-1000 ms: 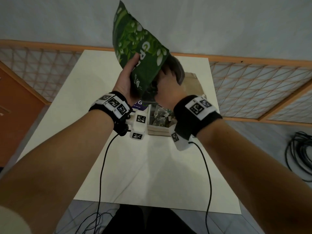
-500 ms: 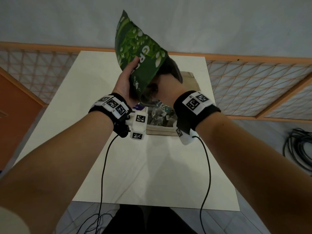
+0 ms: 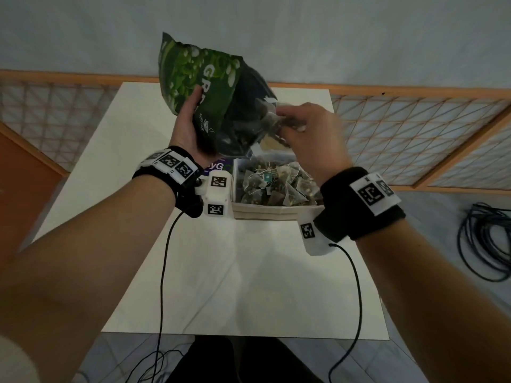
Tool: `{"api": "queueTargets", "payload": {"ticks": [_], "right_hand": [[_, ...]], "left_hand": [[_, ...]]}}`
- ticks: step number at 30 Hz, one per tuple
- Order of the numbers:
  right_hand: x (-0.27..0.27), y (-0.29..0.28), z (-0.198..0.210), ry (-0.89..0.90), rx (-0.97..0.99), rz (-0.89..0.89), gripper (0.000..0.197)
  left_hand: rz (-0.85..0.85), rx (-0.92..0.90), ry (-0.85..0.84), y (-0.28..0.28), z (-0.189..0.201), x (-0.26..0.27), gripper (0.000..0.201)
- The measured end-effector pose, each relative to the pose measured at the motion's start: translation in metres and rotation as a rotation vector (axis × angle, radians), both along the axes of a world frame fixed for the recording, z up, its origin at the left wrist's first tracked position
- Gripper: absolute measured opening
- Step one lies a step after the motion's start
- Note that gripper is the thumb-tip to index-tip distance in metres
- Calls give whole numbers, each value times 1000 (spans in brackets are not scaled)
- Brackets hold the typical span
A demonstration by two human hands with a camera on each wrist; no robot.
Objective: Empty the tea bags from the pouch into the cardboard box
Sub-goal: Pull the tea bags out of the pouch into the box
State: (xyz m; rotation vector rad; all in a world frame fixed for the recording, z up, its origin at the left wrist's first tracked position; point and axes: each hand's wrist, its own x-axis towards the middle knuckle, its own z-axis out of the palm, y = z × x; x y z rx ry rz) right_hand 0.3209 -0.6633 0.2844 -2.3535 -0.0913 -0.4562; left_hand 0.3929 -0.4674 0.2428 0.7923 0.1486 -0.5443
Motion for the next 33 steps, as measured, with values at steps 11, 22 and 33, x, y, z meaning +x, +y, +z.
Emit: {"api": "queueTargets", "payload": {"ticks": [11,22,33], "right_hand": [[4,-29,-52,224,-69,-95,29],[8,-43,-101,471,-262,-151,31],[23,8,-18,-37,138,1,61]], "left_hand": [[62,-9,-17,15,-5,5,68],[-2,-82,-41,19,0,6,74],[-62,-22,-64,10,21,1,72]]}}
